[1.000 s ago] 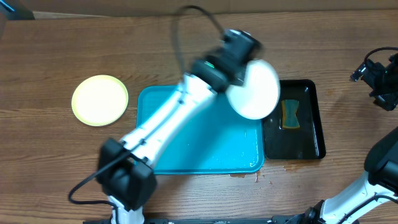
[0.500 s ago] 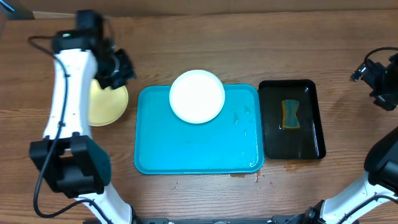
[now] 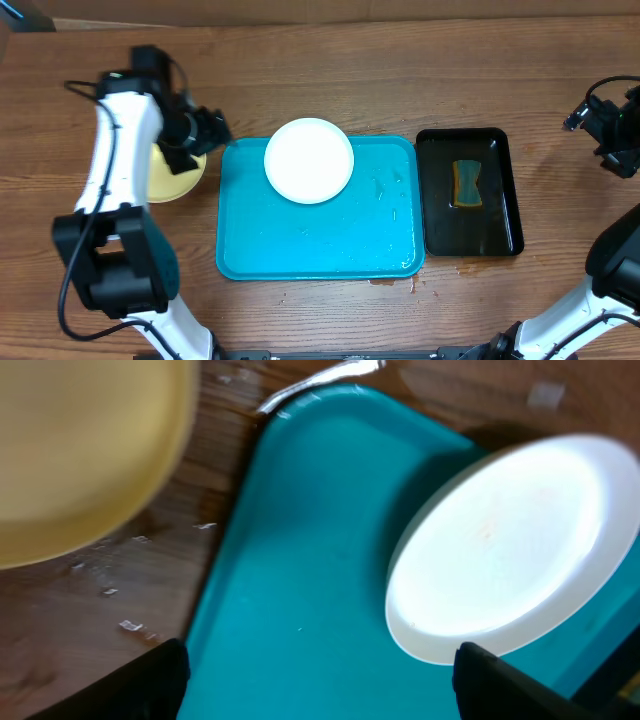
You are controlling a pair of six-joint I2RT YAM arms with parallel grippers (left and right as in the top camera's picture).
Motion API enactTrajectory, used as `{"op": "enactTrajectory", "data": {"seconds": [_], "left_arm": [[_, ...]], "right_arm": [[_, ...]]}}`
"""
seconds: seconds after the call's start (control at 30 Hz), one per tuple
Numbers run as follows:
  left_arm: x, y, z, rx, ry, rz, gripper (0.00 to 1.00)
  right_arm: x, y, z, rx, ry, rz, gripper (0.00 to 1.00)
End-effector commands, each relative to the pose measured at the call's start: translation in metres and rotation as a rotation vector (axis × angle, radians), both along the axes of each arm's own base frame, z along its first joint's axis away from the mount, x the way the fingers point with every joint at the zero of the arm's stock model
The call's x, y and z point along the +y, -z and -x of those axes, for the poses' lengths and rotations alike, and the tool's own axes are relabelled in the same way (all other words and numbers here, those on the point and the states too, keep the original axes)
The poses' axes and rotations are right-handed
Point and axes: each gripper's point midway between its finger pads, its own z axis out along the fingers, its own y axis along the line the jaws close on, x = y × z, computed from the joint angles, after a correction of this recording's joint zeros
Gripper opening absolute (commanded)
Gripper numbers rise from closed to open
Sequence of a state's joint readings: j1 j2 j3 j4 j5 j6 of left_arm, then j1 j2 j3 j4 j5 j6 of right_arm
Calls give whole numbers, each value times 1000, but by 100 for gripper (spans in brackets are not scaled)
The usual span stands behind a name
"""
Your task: Clean dirty plates on tray and stack at the side
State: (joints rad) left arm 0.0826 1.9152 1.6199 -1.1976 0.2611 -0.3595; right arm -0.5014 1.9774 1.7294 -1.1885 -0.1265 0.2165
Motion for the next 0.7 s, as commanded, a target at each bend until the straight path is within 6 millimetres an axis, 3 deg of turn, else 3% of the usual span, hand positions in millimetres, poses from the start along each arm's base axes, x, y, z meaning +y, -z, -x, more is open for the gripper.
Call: {"op": "enactTrajectory", "data": {"seconds": [0.0,0.17,0.2,0.33,0.47,0.67], "left_arm": [[-35,16,10,-11,115,-4,84],[-69,41,6,-73,213,-43,83],[-71,44,5,-84,218,-68,92],[-74,55,4,-97,199,-152,94],[-76,61,4,-106,211,-186,89],[-80,70,5,-117,216,-168,73]], "right_arm": [[-1,-14,-4,-38,2,17,100],[-1,-14,-4,-38,2,17,100],[-1,-14,-4,-38,2,17,100],[-1,-14,-4,-38,2,17,100],[-1,-14,-4,-38,2,17,100],[-1,-14,-4,-38,2,17,100]]}}
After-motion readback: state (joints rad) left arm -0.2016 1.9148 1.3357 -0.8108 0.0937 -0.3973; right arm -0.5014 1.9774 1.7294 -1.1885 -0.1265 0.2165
